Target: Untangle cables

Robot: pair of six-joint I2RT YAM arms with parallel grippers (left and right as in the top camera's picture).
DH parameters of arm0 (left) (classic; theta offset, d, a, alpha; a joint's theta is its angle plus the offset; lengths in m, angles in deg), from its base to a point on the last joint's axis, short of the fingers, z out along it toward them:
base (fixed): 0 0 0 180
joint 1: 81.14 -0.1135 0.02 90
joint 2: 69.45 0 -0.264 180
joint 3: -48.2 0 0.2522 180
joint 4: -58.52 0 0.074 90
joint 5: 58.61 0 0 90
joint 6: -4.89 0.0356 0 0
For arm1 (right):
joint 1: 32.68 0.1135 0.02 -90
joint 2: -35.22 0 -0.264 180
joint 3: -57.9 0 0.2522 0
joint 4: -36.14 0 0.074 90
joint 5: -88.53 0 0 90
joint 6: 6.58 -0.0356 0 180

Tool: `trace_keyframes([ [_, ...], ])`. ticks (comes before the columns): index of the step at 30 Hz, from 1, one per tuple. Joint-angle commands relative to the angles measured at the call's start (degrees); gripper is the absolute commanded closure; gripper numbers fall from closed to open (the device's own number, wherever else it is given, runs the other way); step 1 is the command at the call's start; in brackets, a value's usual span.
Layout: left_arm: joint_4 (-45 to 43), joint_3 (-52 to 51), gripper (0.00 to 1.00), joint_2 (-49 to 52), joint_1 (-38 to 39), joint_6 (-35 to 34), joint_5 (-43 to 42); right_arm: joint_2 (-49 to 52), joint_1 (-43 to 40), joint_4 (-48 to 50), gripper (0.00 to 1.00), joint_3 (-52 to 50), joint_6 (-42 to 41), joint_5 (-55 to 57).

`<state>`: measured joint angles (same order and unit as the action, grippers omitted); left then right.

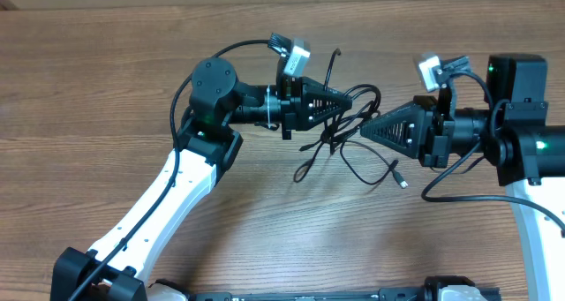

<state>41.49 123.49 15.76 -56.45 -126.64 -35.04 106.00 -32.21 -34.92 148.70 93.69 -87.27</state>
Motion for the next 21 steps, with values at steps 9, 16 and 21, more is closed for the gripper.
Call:
trace_keyframes([
  [9,-1.66,0.48,0.96,-0.31,-0.42,3.23,-0.59,-0.24,0.15,1.44,0.69,0.28,-8.07,6.64],
  [16,-2.91,0.48,0.96,-0.31,-2.05,2.38,0.83,-0.24,0.17,2.21,0.55,0.28,-20.92,19.34],
  [21,-7.58,0.48,0.96,-0.31,-2.08,-4.55,4.22,-0.24,0.24,2.16,0.28,0.24,-20.70,20.26],
])
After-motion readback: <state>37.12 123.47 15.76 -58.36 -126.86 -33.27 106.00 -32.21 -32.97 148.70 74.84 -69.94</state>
